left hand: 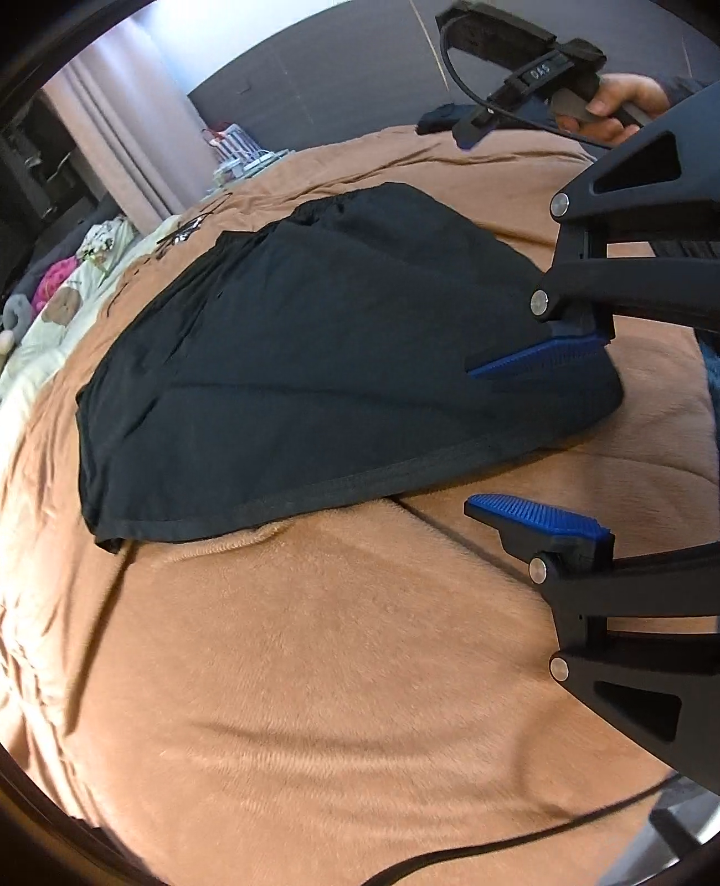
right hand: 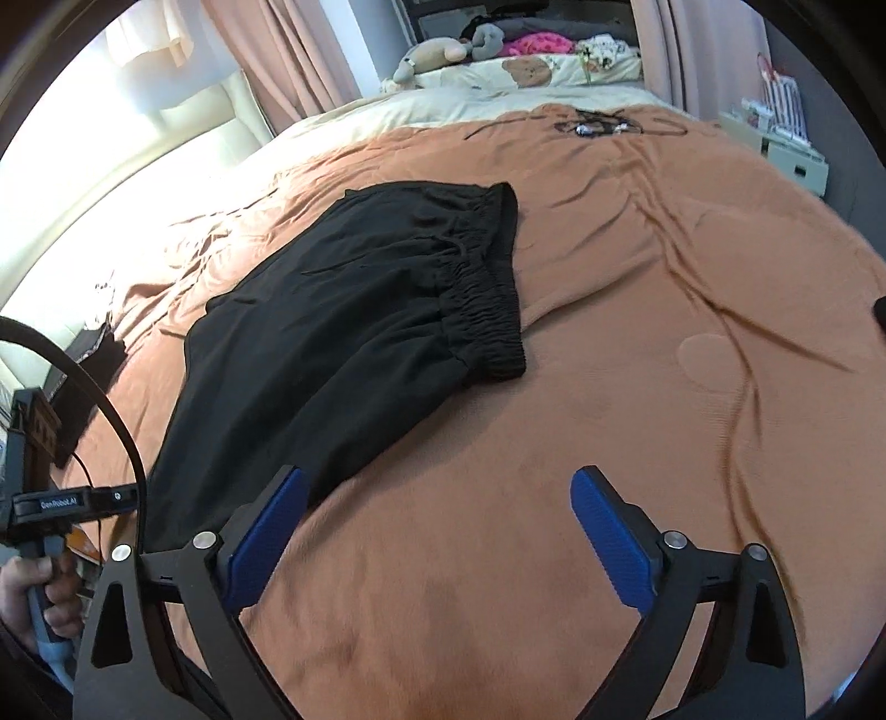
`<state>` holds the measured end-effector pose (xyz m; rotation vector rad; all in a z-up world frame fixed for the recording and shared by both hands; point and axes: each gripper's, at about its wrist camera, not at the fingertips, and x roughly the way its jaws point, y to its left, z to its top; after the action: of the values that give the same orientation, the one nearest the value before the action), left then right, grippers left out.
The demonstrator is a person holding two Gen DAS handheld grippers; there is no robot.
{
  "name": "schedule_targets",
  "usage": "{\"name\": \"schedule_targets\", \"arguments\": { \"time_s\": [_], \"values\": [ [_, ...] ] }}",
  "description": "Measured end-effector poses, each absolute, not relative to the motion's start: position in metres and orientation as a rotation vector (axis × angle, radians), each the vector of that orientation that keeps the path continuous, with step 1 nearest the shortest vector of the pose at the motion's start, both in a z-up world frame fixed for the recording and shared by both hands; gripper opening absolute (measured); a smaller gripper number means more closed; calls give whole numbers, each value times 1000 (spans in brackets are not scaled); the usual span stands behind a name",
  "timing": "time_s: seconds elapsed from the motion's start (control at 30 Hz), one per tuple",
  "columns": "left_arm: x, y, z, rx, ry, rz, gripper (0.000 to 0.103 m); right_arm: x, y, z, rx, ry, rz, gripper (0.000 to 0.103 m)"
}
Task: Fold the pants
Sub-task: 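Move both grippers down toward the hem of the black shorts, then grasp the shorts hem with the left gripper while the right gripper grasps the waistband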
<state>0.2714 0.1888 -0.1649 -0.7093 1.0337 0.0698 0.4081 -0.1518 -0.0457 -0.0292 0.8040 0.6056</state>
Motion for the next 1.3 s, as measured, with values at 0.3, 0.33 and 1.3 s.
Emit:
{"name": "schedule_targets", "arguments": {
  "time_s": [0.3,0.33,1.3],
  "values": [
    [294,205,-174,-777,1042,54,45,450,-142,-69,91,894,664,87],
    [298,207,-175,-787,1041,49,45,454,-141,-71,103,905,671,84],
    [232,180,-185,-1040,1013,-1,5,532,-137,-113,469,1011,752,18]
  ]
}}
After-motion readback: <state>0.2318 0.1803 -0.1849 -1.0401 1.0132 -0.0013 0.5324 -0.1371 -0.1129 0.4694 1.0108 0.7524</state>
